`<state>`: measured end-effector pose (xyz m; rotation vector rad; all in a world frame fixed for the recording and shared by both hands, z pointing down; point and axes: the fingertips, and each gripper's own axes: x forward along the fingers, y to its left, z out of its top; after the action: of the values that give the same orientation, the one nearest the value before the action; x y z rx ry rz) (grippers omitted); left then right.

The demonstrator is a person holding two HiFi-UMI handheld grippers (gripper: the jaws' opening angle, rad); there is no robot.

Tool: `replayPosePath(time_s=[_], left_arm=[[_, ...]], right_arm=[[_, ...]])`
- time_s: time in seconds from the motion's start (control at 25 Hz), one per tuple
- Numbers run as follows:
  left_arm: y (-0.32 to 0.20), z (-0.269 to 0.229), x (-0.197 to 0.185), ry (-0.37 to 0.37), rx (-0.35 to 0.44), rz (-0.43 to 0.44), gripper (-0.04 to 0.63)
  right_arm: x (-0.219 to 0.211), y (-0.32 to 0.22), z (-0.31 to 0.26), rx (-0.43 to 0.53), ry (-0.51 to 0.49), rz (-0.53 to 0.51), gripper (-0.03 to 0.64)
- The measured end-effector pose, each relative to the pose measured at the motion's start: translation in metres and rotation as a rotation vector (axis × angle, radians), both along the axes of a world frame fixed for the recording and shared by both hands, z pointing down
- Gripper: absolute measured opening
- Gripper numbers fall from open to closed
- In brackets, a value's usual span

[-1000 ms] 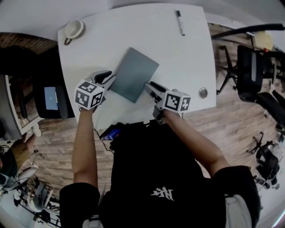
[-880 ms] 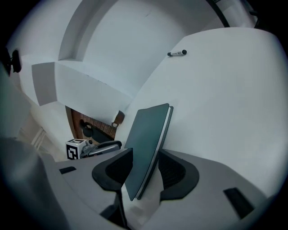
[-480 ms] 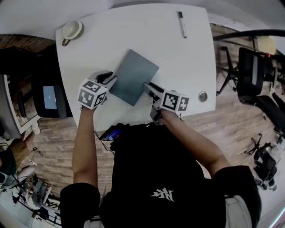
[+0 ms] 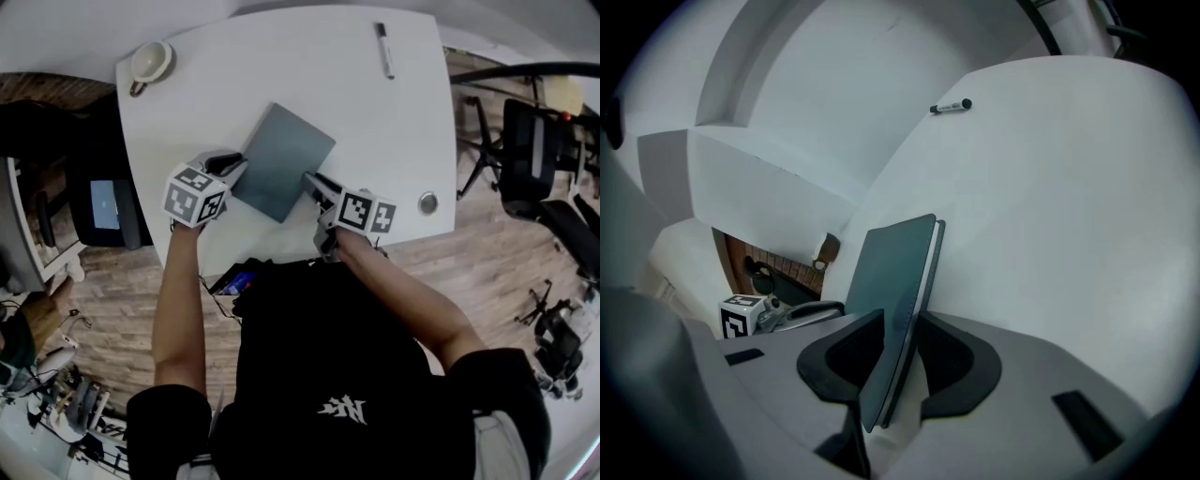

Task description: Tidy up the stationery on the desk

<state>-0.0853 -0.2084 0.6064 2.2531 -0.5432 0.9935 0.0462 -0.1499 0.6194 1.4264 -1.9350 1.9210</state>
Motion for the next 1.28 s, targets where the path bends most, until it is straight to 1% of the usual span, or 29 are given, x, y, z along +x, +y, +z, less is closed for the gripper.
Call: replayPosePath(time_s=[0.08, 0.2, 0.36, 0.48, 0.76, 1.12, 1.28], left_arm=[[0.000, 0.000, 0.000, 0.003, -0.007, -0.006, 0.069], [-0.001, 0.000, 0.000, 0.012, -0.020, -0.021, 0.066], [-0.001, 0.000, 0.001, 0.018, -0.028, -0.040, 0.061], [0.000, 0.001, 0.001, 0.014, -0.034, -0.057, 0.061], [0.003, 0.001, 0.004, 0.025, -0.047, -0.109, 0.060], [0.006, 0.002, 0.017, 0.035, -0.059, -0.191, 0.061], [0.008, 0.003, 0.024, 0.047, -0.074, -0.212, 0.061]], right_arm=[[0.002, 0.000, 0.003, -0.017, 0.007, 0.005, 0.102], [0.003, -0.001, 0.004, -0.025, 0.022, -0.012, 0.084], [0.003, -0.001, 0.004, -0.036, 0.045, -0.040, 0.079], [0.005, -0.006, 0.004, -0.025, 0.067, -0.066, 0.077], [0.016, -0.030, -0.001, 0.001, 0.123, -0.159, 0.071], [0.031, -0.066, -0.004, 0.039, 0.157, -0.236, 0.066], [0.037, -0.077, -0.005, 0.054, 0.171, -0.264, 0.066]])
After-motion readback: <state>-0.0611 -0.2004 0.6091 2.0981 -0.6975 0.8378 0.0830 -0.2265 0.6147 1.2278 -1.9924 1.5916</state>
